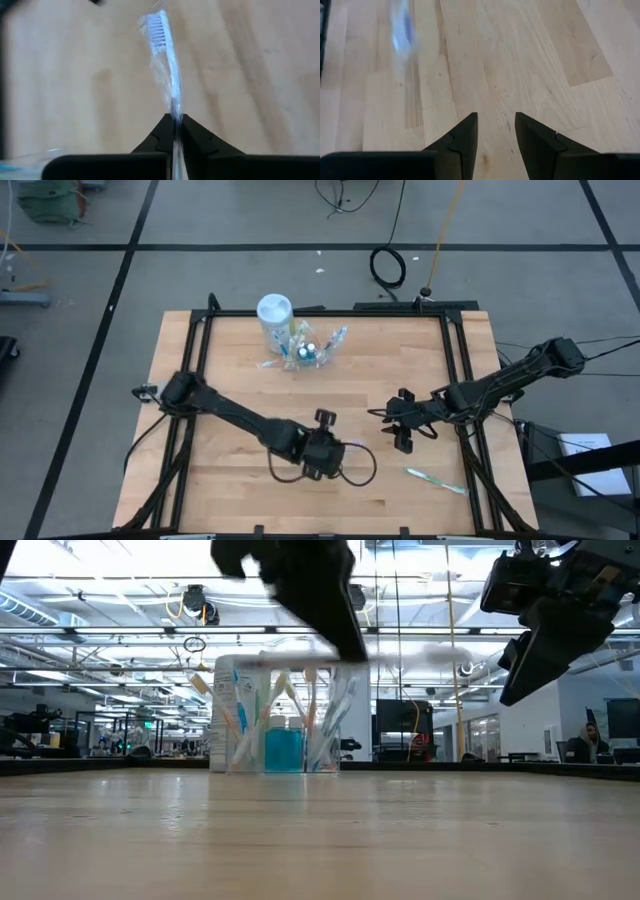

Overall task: Pick & Place toothbrushing station
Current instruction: Put the purple toothbrush into the transparent organizer

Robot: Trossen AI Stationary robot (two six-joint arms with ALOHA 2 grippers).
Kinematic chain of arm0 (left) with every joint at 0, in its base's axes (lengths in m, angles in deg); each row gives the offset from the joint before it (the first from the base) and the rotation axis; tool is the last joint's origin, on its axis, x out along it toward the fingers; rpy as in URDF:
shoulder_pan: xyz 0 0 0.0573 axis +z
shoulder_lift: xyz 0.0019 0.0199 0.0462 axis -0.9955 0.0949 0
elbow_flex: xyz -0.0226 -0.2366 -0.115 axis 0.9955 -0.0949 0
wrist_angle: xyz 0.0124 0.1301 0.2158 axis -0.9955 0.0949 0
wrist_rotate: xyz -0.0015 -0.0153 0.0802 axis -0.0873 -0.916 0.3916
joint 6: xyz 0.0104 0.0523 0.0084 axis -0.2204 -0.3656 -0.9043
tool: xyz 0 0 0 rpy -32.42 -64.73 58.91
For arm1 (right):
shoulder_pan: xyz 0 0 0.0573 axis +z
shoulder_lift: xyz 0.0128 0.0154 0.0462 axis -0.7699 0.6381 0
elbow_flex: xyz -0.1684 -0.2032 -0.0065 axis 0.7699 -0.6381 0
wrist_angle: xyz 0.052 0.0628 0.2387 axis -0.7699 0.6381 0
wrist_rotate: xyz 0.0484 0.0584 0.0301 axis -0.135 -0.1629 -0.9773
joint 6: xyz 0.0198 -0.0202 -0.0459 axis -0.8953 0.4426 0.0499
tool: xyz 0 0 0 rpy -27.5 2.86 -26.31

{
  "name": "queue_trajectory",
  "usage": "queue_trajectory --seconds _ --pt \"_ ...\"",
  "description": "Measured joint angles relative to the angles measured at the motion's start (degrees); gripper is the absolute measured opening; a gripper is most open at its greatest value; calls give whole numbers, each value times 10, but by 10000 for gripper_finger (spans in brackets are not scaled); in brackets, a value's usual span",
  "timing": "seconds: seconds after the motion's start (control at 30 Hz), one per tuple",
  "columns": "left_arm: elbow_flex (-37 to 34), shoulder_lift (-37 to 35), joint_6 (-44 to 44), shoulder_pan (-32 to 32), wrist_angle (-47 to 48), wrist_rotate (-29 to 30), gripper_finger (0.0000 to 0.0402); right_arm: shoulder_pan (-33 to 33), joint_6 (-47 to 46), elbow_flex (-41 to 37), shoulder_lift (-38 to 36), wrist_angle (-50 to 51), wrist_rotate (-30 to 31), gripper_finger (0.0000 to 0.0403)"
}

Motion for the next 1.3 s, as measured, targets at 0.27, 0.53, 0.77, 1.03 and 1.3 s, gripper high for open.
queue_trajectory --seconds 0.27,0.53,0.77,1.03,1.3 --pt "0 -111 -107 20 16 28 5 0 -1 0 0 -8 0 125" --pt "-104 -235 -115 89 -89 30 5 0 -1 0 0 -16 3 125" --pt "-358 -325 -122 168 -461 30 13 0 0 0 0 -62 4 125" --pt "-597 -318 -110 214 -907 110 9 0 3 1 0 -75 19 125" --pt "-681 -309 -138 238 -1076 211 8 -1 6 1 0 -74 63 125"
